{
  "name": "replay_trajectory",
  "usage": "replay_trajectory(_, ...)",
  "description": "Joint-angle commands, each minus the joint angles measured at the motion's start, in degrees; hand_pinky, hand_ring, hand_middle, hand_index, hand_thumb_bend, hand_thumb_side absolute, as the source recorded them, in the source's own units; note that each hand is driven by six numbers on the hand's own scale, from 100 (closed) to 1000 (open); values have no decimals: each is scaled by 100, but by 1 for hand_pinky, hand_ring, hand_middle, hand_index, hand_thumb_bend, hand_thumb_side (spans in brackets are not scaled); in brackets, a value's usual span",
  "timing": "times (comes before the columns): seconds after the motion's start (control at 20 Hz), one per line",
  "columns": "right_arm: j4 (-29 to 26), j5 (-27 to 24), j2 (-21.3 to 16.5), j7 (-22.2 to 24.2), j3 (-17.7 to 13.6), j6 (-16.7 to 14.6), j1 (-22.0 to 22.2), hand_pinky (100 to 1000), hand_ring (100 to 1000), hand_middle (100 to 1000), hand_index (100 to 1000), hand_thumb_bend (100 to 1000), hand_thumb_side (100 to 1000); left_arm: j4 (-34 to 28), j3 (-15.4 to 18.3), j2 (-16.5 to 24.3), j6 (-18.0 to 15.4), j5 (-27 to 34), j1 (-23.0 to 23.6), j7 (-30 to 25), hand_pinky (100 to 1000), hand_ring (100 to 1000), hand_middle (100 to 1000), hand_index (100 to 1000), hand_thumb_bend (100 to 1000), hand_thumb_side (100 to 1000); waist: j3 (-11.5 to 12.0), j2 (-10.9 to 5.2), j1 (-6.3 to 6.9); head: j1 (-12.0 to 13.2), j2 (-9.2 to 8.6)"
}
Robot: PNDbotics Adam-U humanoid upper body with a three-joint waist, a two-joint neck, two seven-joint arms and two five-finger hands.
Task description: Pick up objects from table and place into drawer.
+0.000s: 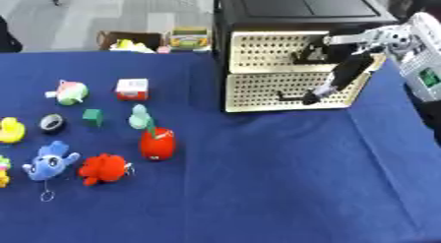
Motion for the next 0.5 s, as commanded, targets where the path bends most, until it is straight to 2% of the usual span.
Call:
replay_trajectory(0.05, 86, 121, -13, -8, -30, 66, -137, 100, 160, 100, 882, 685, 497, -71, 38, 62, 2, 2, -59, -10, 630, 842, 690, 815, 100, 752, 18, -60, 14, -24, -77)
replay_trajectory(0.5, 129, 164, -5, -8, -30, 132, -152, 100, 160, 100, 863, 682, 520, -71, 35, 62, 6, 4, -73, -11, 630, 843, 690, 814, 100, 751, 11, -48, 17, -58, -127)
